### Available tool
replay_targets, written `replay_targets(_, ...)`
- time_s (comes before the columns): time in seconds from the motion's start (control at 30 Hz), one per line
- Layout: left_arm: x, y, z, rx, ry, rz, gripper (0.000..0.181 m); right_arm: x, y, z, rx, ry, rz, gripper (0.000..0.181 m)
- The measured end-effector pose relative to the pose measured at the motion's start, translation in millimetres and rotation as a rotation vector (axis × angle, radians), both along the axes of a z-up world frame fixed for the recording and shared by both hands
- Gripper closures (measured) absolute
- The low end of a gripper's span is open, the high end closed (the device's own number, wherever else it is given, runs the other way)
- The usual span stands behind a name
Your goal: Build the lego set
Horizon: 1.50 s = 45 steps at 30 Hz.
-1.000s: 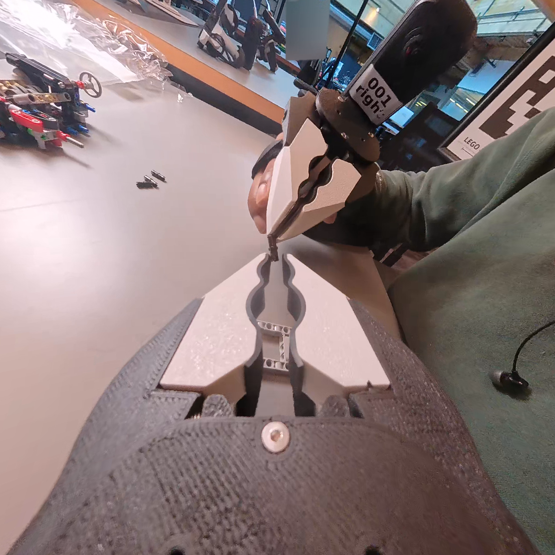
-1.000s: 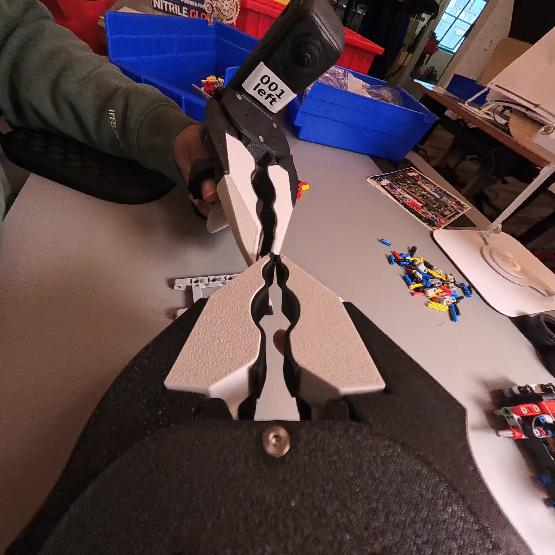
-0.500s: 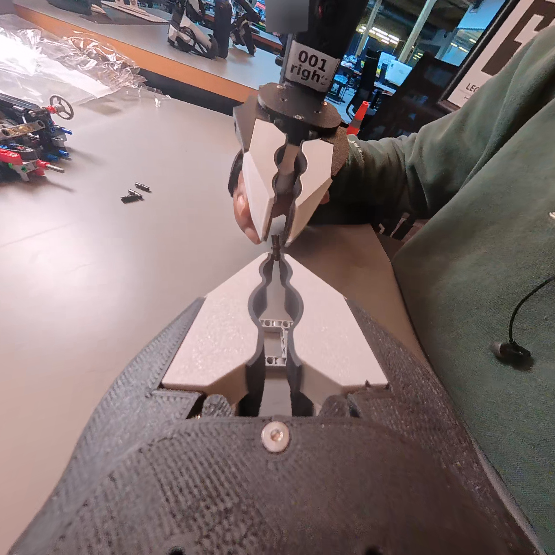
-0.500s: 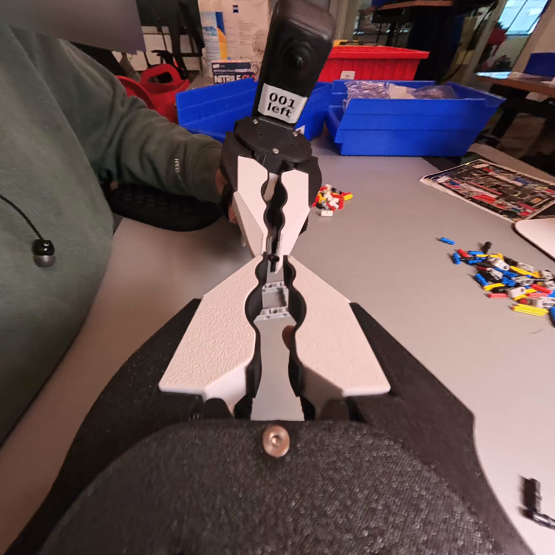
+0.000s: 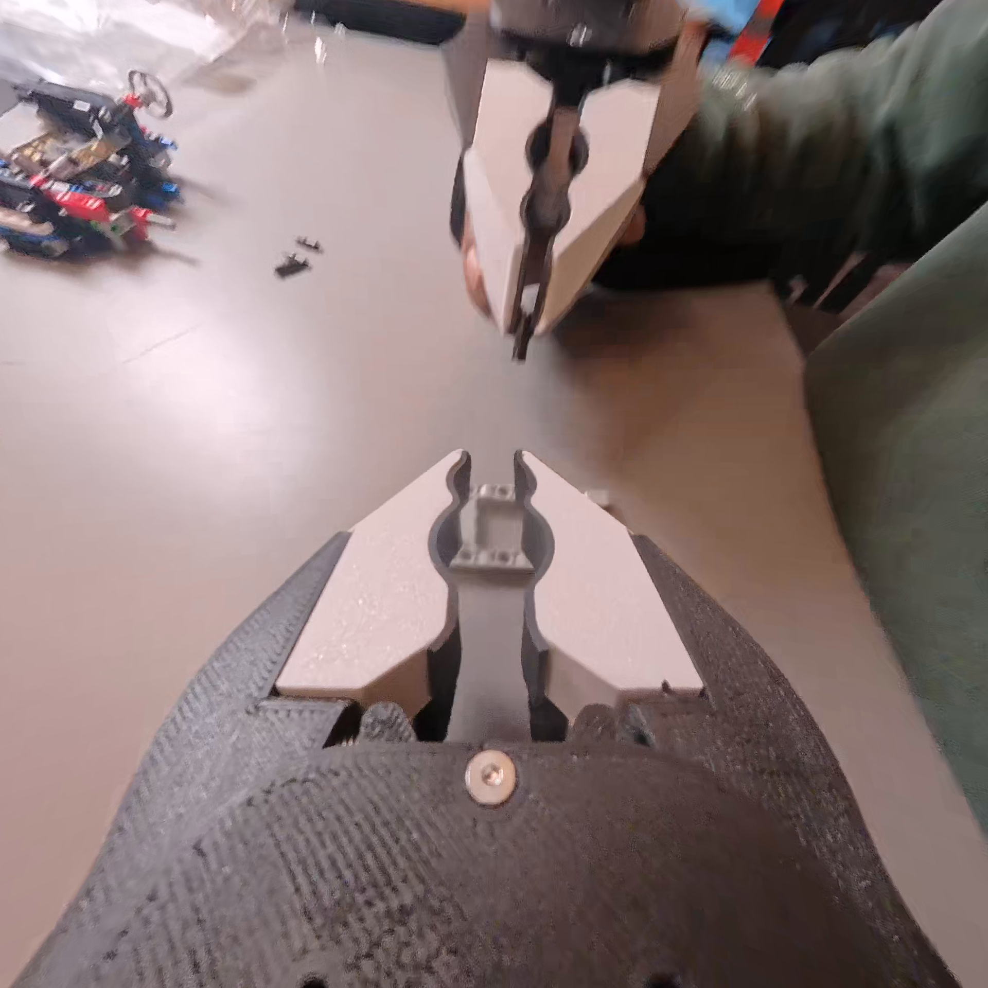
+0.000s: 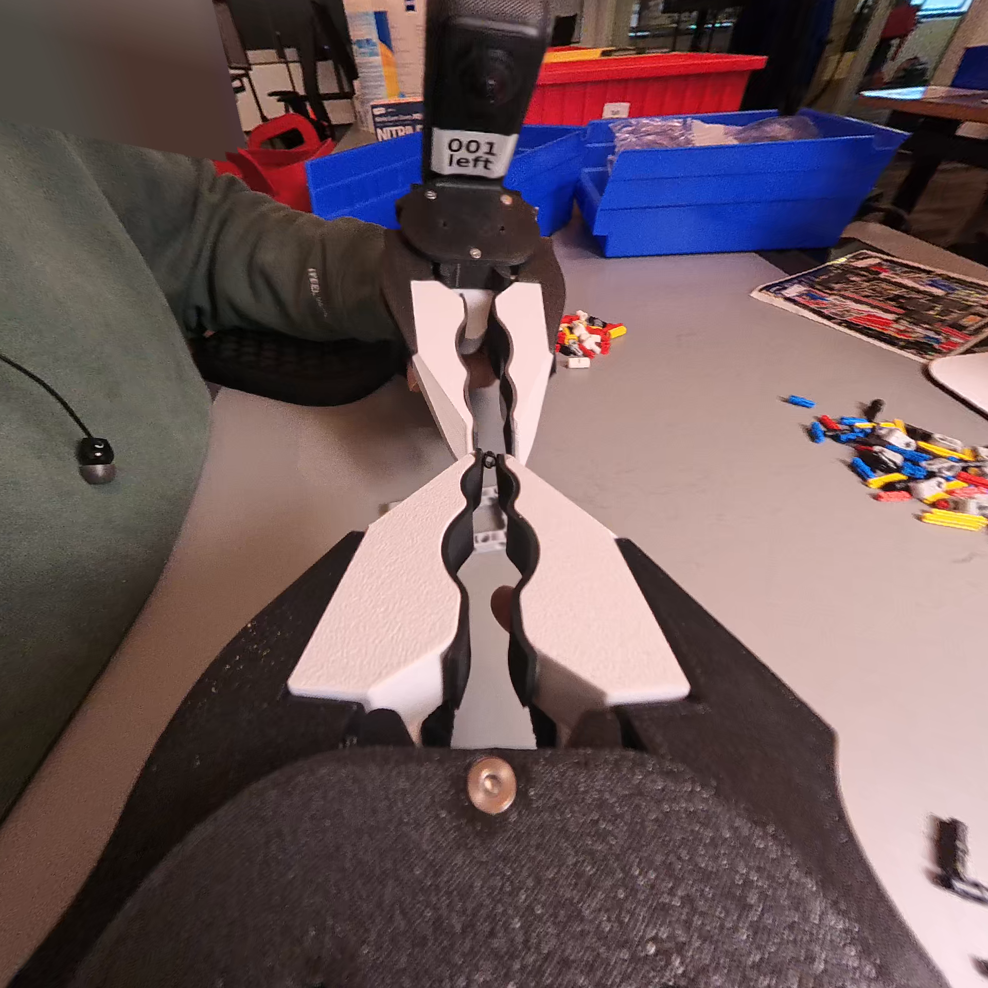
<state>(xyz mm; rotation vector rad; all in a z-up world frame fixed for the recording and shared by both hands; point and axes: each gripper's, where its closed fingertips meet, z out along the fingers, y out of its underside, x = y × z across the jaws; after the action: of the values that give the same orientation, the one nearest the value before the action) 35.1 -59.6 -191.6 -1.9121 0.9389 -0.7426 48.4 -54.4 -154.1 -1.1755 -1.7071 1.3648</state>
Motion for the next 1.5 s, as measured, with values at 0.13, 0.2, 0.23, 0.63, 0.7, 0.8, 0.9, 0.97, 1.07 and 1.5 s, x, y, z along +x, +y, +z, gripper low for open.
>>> replay_targets(0.13,-20.2,6.0,-22.0,0.004,0.193,0.058,0.159,3.0,13.2,-3.6,0.017,-0.014,-0.047,0.178)
replay_targets(0.2,-18.0,4.2,-27.2,-0.017,0.216,0.049,0.159,3.3,14.8,-3.3,0.019,-0.015,-0.053,0.178)
replay_targets(0.23,-15.9,2.7,-29.9,-0.024,0.230,0.039,0.158,3.3,14.8,-3.9,0.024,-0.019,-0.054,0.178)
replay_targets(0.63,-1.7,6.7,-27.6,0.048,0.290,0.035,0.176,6.8,14.2,-0.8,0.041,-0.016,-0.059,0.178)
replay_targets(0.7,6.5,7.9,1.9,0.149,0.131,0.030,0.176,7.1,15.0,6.8,0.020,0.016,-0.069,0.178)
replay_targets(0.8,7.0,11.4,35.3,0.290,0.023,0.070,0.176,8.3,14.9,20.3,-0.026,0.072,-0.072,0.178)
replay_targets(0.9,7.3,11.6,45.5,0.339,-0.015,0.090,0.176,9.4,14.4,28.5,-0.058,0.105,-0.069,0.178)
replay_targets(0.97,8.3,11.4,47.3,0.346,-0.023,0.092,0.176,9.1,13.9,26.1,-0.052,0.096,-0.066,0.178)
replay_targets(1.07,10.1,11.2,45.4,0.341,-0.017,0.088,0.176,8.2,10.7,24.9,-0.073,0.092,-0.051,0.178)
replay_targets(1.5,6.1,14.5,44.3,0.329,-0.006,0.145,0.177,6.5,10.4,17.3,-0.138,0.053,-0.039,0.178)
